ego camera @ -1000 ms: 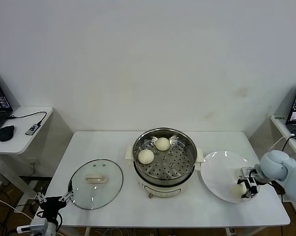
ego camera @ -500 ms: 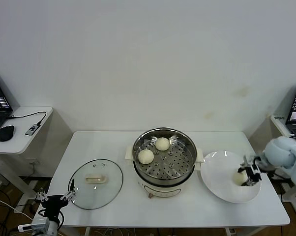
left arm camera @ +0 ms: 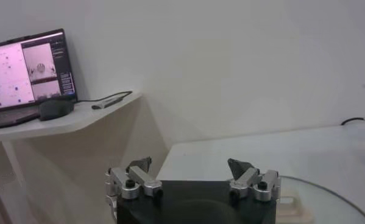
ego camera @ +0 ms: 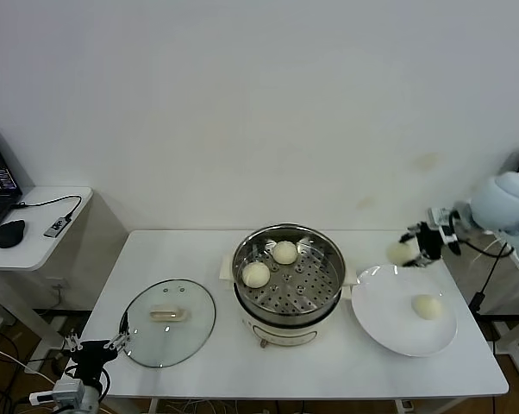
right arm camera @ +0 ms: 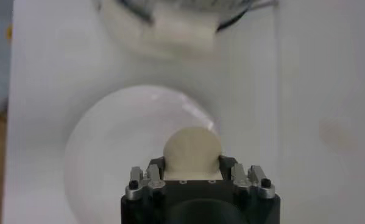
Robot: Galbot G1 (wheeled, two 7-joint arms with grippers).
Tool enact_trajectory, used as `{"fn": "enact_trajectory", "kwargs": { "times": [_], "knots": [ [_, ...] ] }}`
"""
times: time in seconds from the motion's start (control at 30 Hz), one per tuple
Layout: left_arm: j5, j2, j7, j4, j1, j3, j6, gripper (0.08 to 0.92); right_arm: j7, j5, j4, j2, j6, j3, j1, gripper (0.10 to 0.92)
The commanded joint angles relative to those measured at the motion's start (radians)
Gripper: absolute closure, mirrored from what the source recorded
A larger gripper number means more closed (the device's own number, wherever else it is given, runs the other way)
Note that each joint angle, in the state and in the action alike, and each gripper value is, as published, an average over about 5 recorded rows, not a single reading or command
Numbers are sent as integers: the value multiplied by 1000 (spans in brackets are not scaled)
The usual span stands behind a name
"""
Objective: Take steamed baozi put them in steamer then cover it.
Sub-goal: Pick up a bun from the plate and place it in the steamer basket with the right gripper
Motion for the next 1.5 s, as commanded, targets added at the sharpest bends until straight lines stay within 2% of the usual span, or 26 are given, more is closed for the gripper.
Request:
{"fn": "enact_trajectory", "kwargs": {
  "times": [0.03, 0.27, 0.47, 0.93, 1.5],
  "knots": [
    [1, -1, 0, 4, 0, -1, 0, 177, 65, 139, 32, 192, 28, -251, 292, 465],
    [4, -12, 0, 11, -6, -3, -2, 177, 109, 158, 26, 371, 100, -318, 261, 462],
    [7, -23, 0, 16, -12, -8, -3, 177, 80, 136, 11, 453, 203, -390, 259, 463],
    [7, -29, -2, 23, -12, -20, -7, 177, 46, -91, 5, 487, 446, -476, 208, 457],
    [15, -34, -5, 31, -15, -22, -17, 177, 30, -128, 0, 505, 536, -491, 184, 454]
  ]
}}
